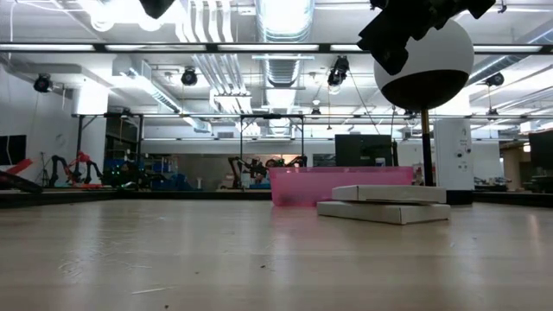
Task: Pick and place items into bin
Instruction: Put the card reader box into the black bin
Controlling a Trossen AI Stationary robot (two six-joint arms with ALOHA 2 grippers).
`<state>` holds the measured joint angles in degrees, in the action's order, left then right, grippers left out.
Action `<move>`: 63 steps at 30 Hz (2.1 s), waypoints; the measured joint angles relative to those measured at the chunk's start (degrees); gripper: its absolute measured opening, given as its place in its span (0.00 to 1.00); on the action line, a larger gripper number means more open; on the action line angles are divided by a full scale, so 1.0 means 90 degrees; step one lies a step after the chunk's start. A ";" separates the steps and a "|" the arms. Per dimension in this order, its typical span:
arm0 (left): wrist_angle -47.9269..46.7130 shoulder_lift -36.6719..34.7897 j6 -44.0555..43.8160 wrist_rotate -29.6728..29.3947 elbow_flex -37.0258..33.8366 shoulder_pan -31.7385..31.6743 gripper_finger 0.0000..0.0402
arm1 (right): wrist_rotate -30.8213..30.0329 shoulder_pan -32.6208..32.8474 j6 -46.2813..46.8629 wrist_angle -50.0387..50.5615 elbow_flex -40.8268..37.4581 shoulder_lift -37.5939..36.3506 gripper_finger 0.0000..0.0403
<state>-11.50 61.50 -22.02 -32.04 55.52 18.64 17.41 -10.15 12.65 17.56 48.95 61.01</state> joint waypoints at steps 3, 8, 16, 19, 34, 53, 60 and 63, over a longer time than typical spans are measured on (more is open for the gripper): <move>0.2380 -0.0465 0.1075 0.0115 -0.0678 -0.0567 0.18 | -0.0019 0.0001 -0.0086 0.0018 0.0000 0.0000 0.17; 0.4876 -0.1303 0.2595 0.1033 -0.1964 -0.1115 0.02 | -0.0331 0.0000 -0.0071 0.0053 0.0000 0.0000 0.17; 0.4571 -0.2857 0.2324 0.1011 -0.3387 -0.1191 0.01 | -0.0335 0.0002 0.0366 0.0038 -0.0002 0.0002 0.17; 0.4484 -0.3475 0.2326 0.0927 -0.3836 -0.1198 0.00 | -0.0329 0.0038 0.0338 0.0008 -0.0003 0.0002 0.17; 0.4434 -0.5410 0.2396 0.0837 -0.5495 -0.1196 0.00 | -0.0950 0.1520 -0.0344 -0.0474 -0.0007 0.0629 0.54; 0.2333 -0.6578 0.2154 0.1031 -0.5476 -0.1196 0.00 | -0.3008 0.3175 0.0384 -0.0270 0.1018 0.2064 0.60; 0.2307 -0.6379 0.2151 0.1236 -0.5475 -0.1196 0.00 | -0.3114 0.3366 0.0894 0.1037 0.1739 0.3333 0.59; 0.2321 -0.6339 0.2154 0.1276 -0.5475 -0.1196 0.00 | -0.3128 0.3366 0.1122 0.1244 0.2077 0.3834 0.61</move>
<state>9.39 4.44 -2.63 -20.56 6.24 7.88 -10.74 20.14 22.75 28.75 67.64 95.52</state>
